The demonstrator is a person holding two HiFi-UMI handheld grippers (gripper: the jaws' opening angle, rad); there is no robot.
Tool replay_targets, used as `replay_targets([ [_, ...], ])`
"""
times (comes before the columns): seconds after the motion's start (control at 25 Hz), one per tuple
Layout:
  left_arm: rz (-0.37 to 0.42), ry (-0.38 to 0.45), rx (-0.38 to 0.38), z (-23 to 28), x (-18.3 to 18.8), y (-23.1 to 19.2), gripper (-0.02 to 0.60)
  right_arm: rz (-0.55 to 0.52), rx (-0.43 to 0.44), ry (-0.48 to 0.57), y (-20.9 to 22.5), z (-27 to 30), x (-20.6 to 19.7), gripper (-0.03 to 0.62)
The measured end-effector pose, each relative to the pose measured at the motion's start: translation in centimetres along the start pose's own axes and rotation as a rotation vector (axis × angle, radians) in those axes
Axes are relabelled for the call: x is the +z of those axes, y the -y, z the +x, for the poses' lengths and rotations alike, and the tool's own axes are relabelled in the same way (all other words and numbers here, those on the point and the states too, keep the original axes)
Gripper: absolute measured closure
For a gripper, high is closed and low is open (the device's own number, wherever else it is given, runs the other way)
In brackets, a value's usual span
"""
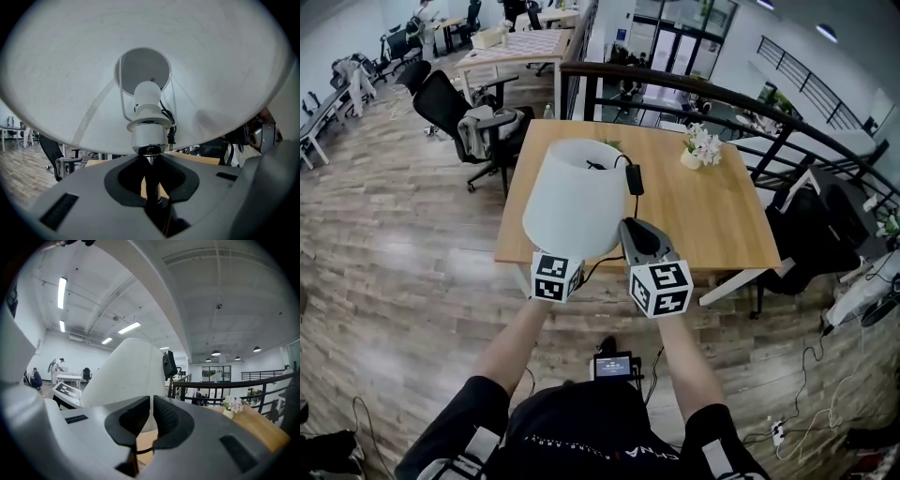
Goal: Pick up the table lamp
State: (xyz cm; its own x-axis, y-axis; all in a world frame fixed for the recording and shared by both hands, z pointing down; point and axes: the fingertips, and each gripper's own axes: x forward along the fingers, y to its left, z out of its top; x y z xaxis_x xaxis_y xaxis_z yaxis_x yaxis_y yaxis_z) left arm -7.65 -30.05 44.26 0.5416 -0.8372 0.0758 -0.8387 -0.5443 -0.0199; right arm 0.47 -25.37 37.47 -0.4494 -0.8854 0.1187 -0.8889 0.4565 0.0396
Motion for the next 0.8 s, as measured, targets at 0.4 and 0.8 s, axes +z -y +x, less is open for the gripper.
replay_targets([
  [0.4,-0.014,-0.003,-0.058,-6.4,-1.0,3.7,0.511,0.009,-0.067,-0.015,-4.2,-6.6,-1.0,0.549],
  [0.8,-0.021,-0.001,-0.052,-6.8,-0.2,8.0,0.509,0.013,-0.052,-0.019,-2.4,-10.4,-0.8,0.549],
])
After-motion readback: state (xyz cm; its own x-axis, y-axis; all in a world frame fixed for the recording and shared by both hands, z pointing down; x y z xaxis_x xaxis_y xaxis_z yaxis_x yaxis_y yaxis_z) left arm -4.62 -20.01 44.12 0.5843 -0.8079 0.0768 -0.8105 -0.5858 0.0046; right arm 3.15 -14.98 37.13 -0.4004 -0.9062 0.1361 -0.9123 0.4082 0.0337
